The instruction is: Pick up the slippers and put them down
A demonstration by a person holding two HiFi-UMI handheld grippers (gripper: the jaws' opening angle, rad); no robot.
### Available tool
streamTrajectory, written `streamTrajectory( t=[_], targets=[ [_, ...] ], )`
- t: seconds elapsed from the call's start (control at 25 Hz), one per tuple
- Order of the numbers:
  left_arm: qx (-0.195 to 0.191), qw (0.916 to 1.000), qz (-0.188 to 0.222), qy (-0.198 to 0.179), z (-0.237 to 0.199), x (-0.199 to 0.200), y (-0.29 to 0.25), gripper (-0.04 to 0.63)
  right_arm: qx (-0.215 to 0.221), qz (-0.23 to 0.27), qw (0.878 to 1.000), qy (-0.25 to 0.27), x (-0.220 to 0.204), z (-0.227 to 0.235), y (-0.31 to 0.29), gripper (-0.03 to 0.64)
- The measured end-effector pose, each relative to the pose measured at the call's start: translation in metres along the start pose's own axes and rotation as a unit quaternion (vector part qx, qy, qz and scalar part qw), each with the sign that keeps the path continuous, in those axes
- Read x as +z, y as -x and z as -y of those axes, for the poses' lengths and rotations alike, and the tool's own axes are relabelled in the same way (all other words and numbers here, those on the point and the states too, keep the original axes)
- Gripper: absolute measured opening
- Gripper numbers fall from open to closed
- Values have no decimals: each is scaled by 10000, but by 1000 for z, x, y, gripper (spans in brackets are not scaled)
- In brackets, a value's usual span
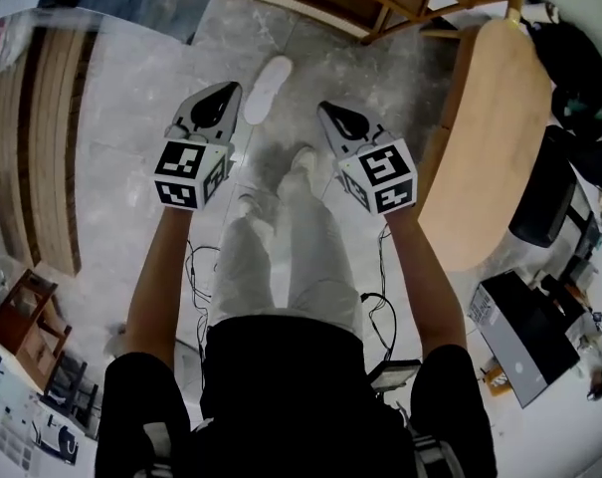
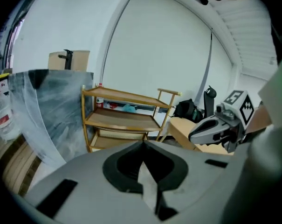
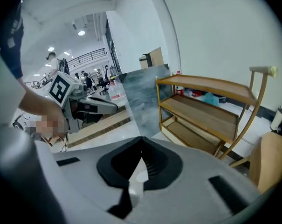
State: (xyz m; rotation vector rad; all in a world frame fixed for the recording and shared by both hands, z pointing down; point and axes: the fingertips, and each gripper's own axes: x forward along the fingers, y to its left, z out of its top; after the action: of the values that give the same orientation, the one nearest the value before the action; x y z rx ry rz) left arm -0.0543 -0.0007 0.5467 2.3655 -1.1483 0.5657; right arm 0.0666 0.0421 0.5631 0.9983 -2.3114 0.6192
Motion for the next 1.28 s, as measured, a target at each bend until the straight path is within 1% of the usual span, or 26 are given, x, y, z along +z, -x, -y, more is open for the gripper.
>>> streamTrajectory(
  t=[0.12, 0.24, 0.44, 0.6, 0.72, 0.8, 0.96, 1.08, 1.28],
  targets=[
    [36, 10000, 42, 53, 6, 28, 34, 6, 16, 48, 10000, 67, 34, -19, 23, 0],
    [43, 9998, 176, 64, 18, 58, 66, 6, -21, 192, 9996, 190, 71, -34, 47, 0],
    [125, 9991, 350, 184, 36, 92, 118, 6, -103, 442, 9985, 321, 117, -65, 88, 0],
    [178, 9981, 562, 192, 45, 112, 151, 6, -139, 537, 9973, 483, 136, -85, 115, 0],
    [142, 9980, 594, 168, 54, 123, 177, 6, -164, 686, 9963, 492, 150, -100, 133, -1],
    [143, 9975, 685, 104, 59, 131, 194, 6, -217, 808, 9953, 493, 159, -109, 144, -2],
    [104, 9962, 864, -20, 71, 145, 229, 6, -380, 959, 9933, 514, 174, -128, 166, -1],
    [96, 9939, 1090, -97, 77, 151, 253, 6, -544, 1012, 9913, 643, 180, -146, 180, -1],
    [67, 9911, 1309, -213, 91, 157, 289, 6, -694, 1178, 9867, 879, 191, -179, 206, -2]
  ],
)
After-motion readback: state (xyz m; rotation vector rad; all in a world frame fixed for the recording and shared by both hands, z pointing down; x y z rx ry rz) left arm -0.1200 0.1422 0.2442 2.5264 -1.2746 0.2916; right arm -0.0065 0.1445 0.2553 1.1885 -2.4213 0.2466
